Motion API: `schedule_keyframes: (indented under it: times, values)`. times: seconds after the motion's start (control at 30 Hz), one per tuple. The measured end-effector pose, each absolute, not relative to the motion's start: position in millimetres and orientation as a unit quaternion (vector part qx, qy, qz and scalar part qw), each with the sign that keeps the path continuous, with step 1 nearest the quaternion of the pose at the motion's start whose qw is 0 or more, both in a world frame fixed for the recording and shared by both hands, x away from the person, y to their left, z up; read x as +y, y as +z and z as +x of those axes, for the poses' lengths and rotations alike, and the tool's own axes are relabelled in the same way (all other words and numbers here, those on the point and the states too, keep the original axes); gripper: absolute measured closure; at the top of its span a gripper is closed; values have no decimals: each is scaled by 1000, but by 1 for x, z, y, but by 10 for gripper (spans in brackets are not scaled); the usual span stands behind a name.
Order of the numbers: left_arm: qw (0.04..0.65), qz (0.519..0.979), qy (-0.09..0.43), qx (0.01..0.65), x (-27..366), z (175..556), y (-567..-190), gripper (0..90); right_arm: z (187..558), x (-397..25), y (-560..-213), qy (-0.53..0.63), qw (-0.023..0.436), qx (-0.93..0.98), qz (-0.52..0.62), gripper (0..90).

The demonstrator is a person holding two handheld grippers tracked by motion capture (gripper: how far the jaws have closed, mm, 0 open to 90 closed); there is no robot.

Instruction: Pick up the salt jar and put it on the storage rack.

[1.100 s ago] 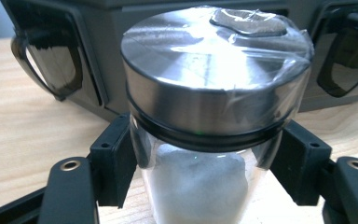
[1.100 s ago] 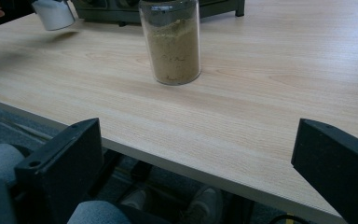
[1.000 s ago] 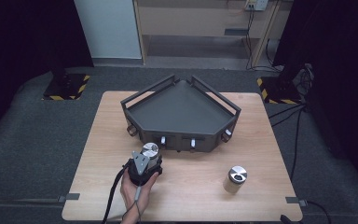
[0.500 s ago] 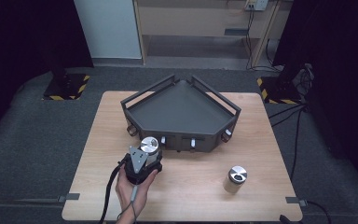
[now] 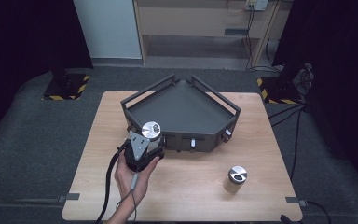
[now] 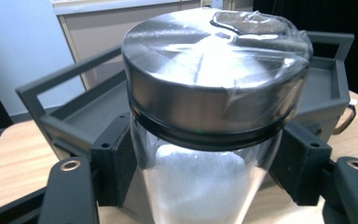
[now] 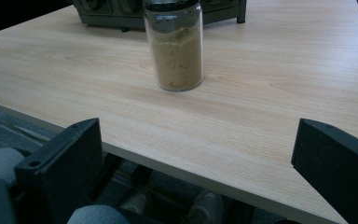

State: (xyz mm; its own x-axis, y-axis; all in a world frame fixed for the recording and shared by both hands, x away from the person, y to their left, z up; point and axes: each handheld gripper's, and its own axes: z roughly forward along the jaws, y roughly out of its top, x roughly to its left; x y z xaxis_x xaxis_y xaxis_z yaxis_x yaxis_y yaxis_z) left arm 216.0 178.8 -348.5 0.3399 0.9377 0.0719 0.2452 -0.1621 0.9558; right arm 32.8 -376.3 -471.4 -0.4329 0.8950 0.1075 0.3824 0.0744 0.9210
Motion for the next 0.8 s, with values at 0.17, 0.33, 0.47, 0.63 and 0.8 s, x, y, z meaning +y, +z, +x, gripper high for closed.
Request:
schedule_keyframes:
  times: [0.17,0.33,0.47,0.63,0.8]
  values:
    - [478,665,367,441,175,225,-338,304,34,-377,-472,495,257,686,467,26]
    - [481,666,368,436,172,234,-327,304,34,-378,-472,495,258,685,469,25]
    - [483,666,371,430,169,240,-319,304,34,-378,-473,494,256,684,472,25]
    - [487,664,373,428,166,247,-314,304,35,-379,-473,493,256,684,473,26]
    - [484,666,376,425,162,257,-309,304,35,-380,-473,494,257,683,473,26]
